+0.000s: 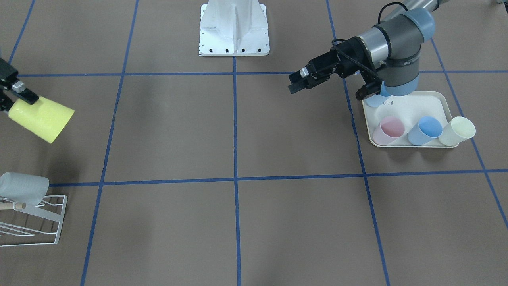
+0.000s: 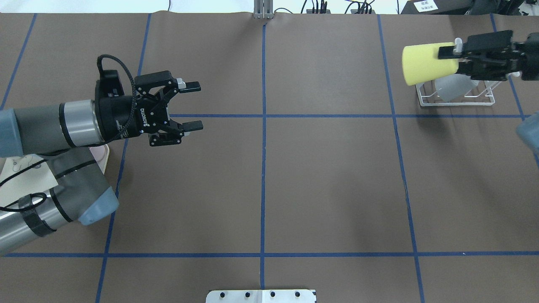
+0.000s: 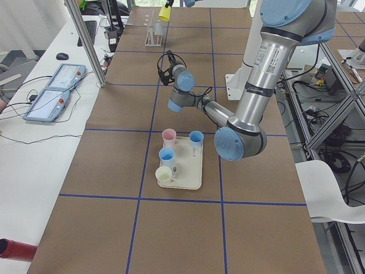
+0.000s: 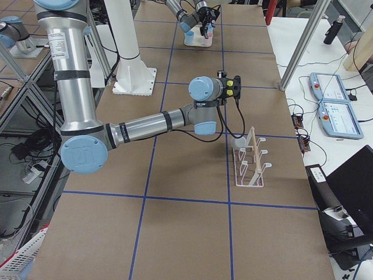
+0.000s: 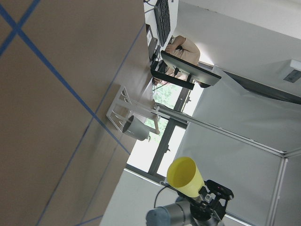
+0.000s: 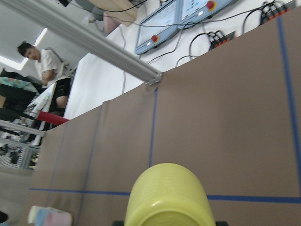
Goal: Transfer IKEA cup to right arm and place on rack
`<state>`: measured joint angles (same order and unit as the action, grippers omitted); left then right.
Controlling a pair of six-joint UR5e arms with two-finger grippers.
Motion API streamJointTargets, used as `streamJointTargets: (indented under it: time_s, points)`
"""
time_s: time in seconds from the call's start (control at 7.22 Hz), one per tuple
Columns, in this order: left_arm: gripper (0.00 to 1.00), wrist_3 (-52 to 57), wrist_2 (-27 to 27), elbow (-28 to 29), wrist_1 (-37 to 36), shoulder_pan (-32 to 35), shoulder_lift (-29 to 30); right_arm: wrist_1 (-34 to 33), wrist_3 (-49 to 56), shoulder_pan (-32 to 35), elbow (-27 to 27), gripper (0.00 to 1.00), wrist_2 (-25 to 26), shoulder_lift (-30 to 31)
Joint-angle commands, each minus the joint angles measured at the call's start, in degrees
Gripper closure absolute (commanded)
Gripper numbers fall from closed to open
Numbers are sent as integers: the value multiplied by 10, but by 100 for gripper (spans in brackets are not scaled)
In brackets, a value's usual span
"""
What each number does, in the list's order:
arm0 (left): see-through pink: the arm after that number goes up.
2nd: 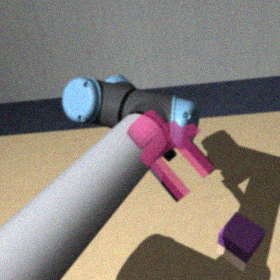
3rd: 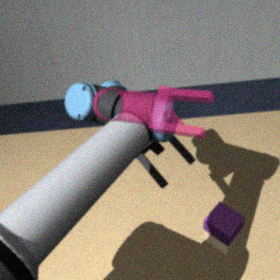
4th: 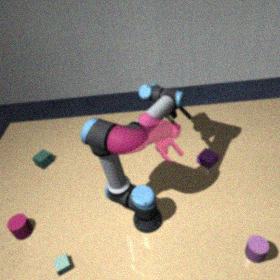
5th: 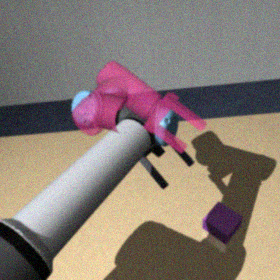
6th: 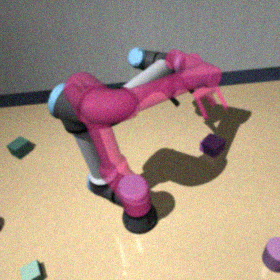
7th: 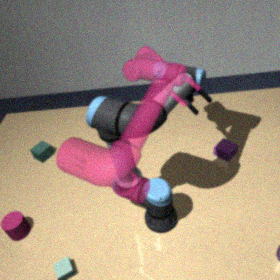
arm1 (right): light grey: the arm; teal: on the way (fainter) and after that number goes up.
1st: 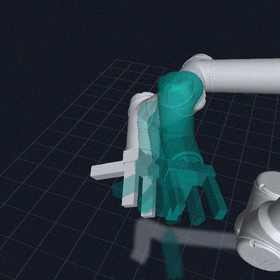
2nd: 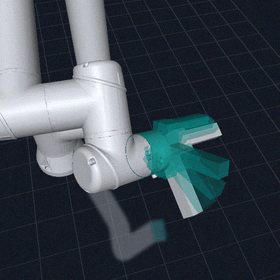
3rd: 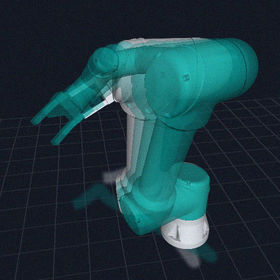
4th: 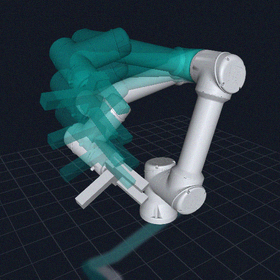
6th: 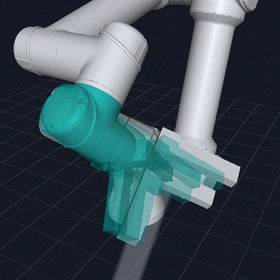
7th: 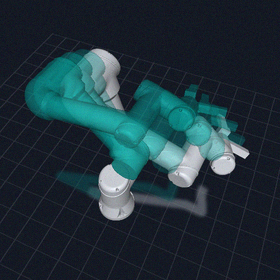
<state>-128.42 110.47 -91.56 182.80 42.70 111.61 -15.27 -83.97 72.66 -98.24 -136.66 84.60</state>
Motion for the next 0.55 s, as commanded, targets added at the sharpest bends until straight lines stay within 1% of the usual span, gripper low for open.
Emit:
streamJointTargets:
  time_s: [0.0,0.14,0.28,0.42]
  points:
    - [0,84,30,-1,-87,32,-1,-172,205,49,-5,80,-6,25]
    - [0,113,41,-2,-115,54,-9,-242,283,60,-4,80,-4,27]
    - [0,149,81,1,-138,96,-20,-294,352,73,-4,81,-4,29]
    - [0,205,135,1,-173,133,-37,-345,416,81,0,81,-1,29]
